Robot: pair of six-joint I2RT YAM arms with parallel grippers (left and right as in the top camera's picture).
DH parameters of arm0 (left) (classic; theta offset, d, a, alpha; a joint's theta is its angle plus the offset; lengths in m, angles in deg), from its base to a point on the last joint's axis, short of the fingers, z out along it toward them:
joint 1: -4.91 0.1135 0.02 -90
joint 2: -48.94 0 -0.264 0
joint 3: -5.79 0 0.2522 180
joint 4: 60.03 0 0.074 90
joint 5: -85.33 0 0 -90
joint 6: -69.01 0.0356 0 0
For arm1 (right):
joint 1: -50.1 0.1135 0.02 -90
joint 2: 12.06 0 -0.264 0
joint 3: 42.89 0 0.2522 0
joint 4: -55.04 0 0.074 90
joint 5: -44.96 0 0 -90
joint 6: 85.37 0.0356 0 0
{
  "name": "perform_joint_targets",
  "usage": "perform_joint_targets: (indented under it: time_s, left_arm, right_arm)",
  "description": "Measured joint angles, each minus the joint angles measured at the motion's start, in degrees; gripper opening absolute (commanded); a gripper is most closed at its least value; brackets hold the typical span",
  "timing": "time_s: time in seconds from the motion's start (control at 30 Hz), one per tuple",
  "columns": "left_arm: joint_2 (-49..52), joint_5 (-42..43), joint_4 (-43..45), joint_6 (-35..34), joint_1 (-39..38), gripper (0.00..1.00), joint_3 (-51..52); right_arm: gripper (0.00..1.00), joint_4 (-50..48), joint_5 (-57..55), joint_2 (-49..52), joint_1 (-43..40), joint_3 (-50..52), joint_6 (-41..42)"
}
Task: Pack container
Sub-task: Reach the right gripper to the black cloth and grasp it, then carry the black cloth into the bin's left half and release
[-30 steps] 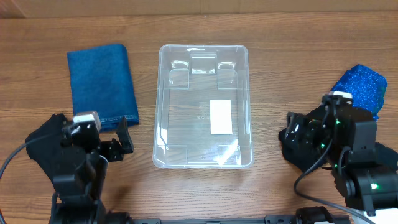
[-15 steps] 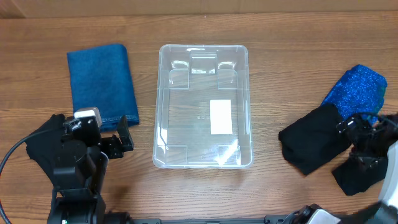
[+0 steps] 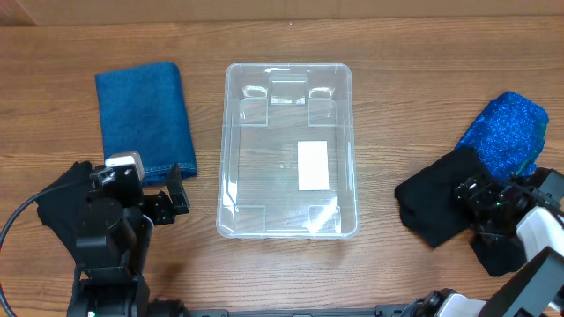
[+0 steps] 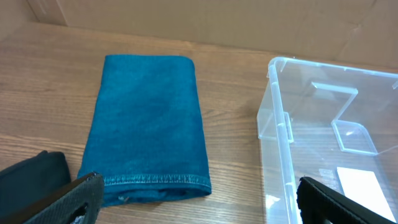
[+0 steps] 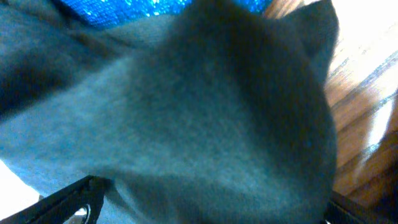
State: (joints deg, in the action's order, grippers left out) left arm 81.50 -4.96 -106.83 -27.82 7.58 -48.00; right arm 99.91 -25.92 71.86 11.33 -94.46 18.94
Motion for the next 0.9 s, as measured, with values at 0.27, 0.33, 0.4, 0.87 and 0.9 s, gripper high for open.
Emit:
perform_joint_targets:
  time_s: [0.27,0.33,0.4,0.87,0.9]
  left_arm:
    - [0.00,-0.04,0.02,-0.02,0.00,1.00,0.00]
    - [0.00,-0.15,0.00,0.00,0.00,1.00,0.00]
    - [0.00,-0.17,0.02,0.00,0.00,1.00,0.00]
    - [0.00,-0.22,-0.22,0.00,0.00,1.00,-0.02]
    - [0.00,-0.20,-0.22,-0.02,0.00,1.00,-0.02]
  right_arm:
    - [0.60,-8.17,9.11,-1.03,-0.37,5.40,0.37]
    - [0.51,-7.48,10.19,-0.68,-0.31,5.79,0.50]
    - [0.32,-6.91,11.02,-0.48,-0.28,6.23,0.55]
    - [0.04,10.97,26.49,-7.32,5.07,-12.83,0.26]
    - [0.04,12.00,26.77,-8.66,7.30,-15.78,0.02]
